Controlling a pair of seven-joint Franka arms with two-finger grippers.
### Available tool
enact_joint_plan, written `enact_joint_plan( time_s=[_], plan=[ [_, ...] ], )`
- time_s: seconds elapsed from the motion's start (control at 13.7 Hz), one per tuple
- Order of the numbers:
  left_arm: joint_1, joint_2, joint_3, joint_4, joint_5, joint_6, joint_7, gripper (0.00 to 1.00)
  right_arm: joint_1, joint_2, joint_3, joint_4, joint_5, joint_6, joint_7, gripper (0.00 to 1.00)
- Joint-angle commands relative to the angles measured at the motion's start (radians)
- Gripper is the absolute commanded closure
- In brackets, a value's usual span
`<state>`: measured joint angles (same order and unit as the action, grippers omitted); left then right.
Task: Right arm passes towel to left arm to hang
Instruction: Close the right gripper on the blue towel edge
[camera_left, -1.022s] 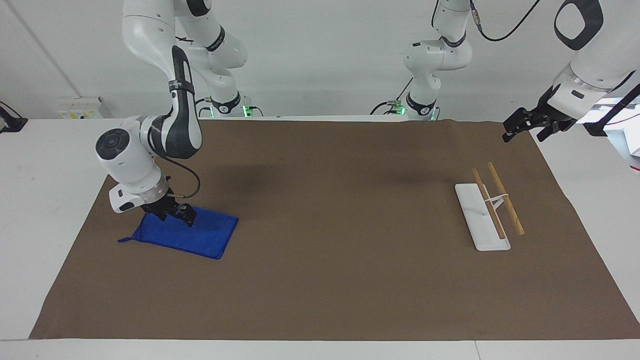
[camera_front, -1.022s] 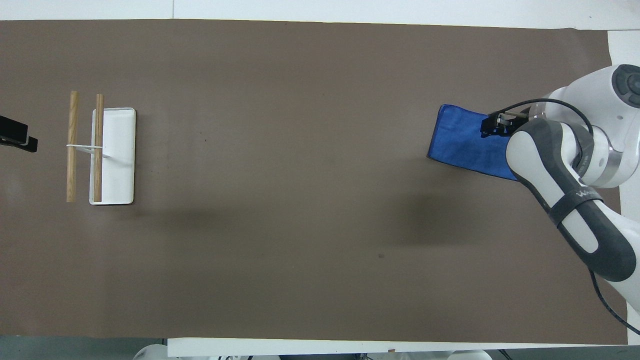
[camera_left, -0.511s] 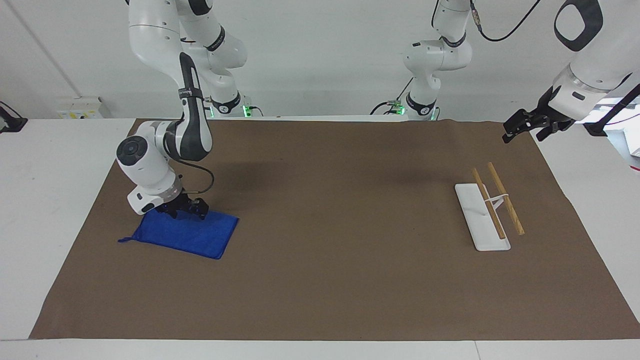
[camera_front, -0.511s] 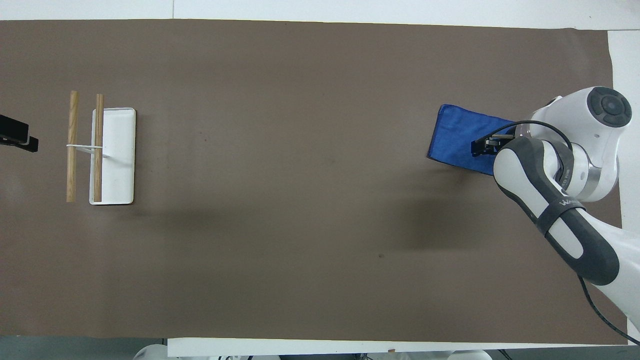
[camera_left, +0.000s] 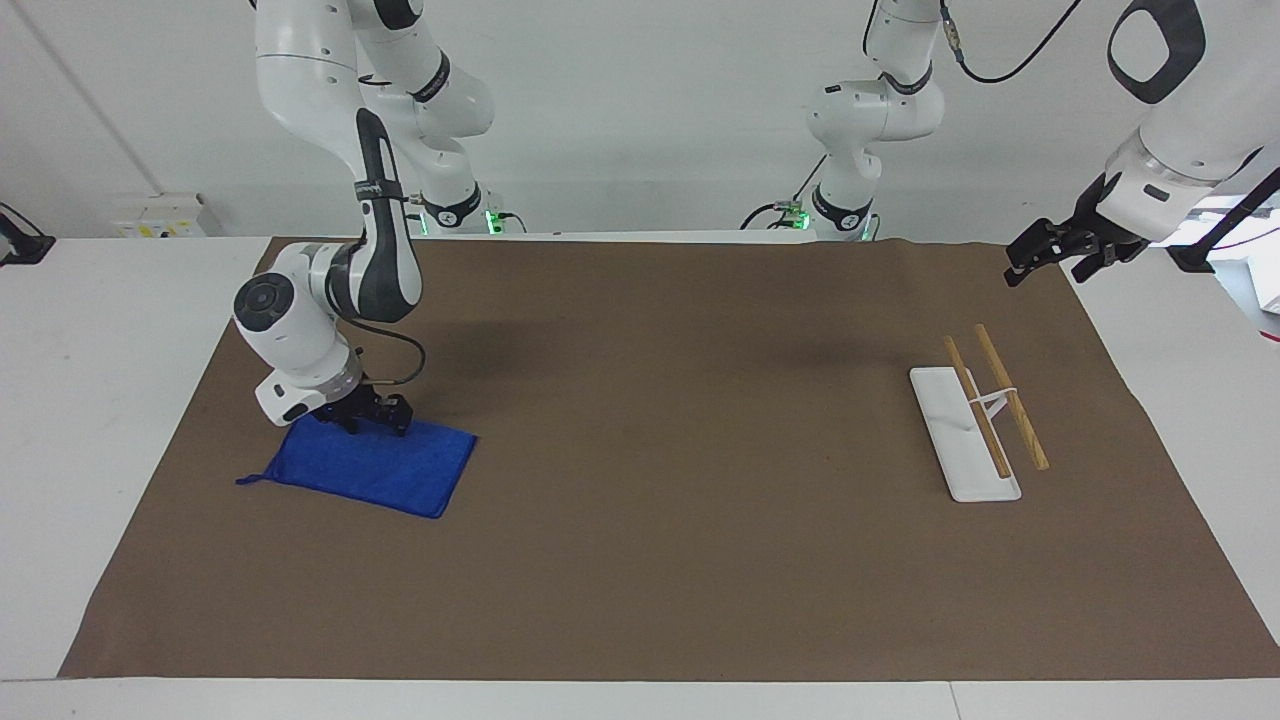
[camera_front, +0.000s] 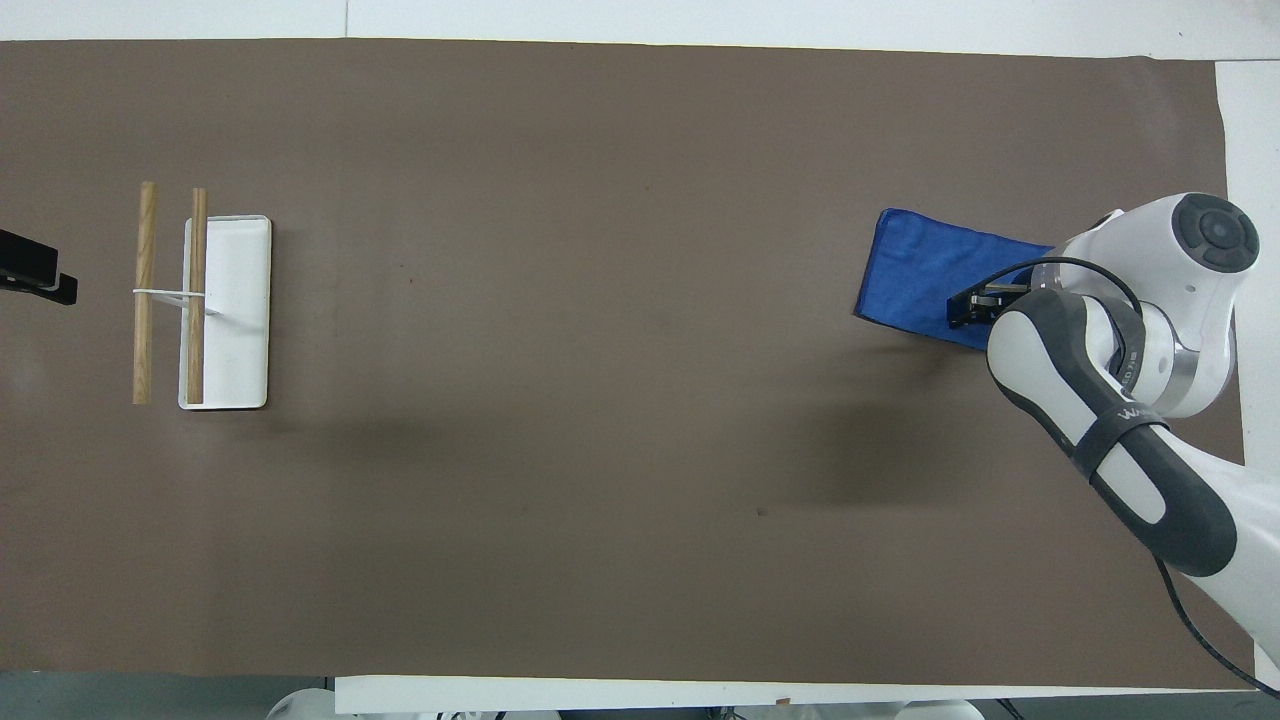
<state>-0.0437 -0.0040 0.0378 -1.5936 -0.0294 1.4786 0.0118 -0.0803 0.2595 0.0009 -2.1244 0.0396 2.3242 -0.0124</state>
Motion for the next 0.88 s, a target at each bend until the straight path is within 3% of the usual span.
enact_joint_plan(
  time_s=[0.0, 0.15, 0.44, 0.66, 0.8],
  plan=[
    [0.010, -0.031, -0.010, -0.042, 0.019, 0.019, -0.013, 0.00, -0.009, -0.026, 0.005, -0.037, 0.014, 0.021, -0.031, 0.36],
    [0.010, -0.031, -0.010, -0.042, 0.019, 0.019, -0.013, 0.00, -0.009, -0.026, 0.005, -0.035, 0.014, 0.018, -0.070, 0.71],
    [0.010, -0.031, -0.009, -0.042, 0.019, 0.019, -0.013, 0.00, -0.006, -0.023, 0.007, 0.010, 0.014, -0.017, -0.101, 1.00],
    [0.010, -0.031, -0.009, -0.042, 0.019, 0.014, -0.013, 0.00, -0.001, -0.031, 0.008, 0.098, 0.028, -0.139, -0.097, 1.00],
    [0.010, -0.033, -0.009, -0.042, 0.020, 0.009, -0.013, 0.00, 0.004, -0.046, 0.010, 0.212, 0.093, -0.300, -0.080, 1.00]
  ],
)
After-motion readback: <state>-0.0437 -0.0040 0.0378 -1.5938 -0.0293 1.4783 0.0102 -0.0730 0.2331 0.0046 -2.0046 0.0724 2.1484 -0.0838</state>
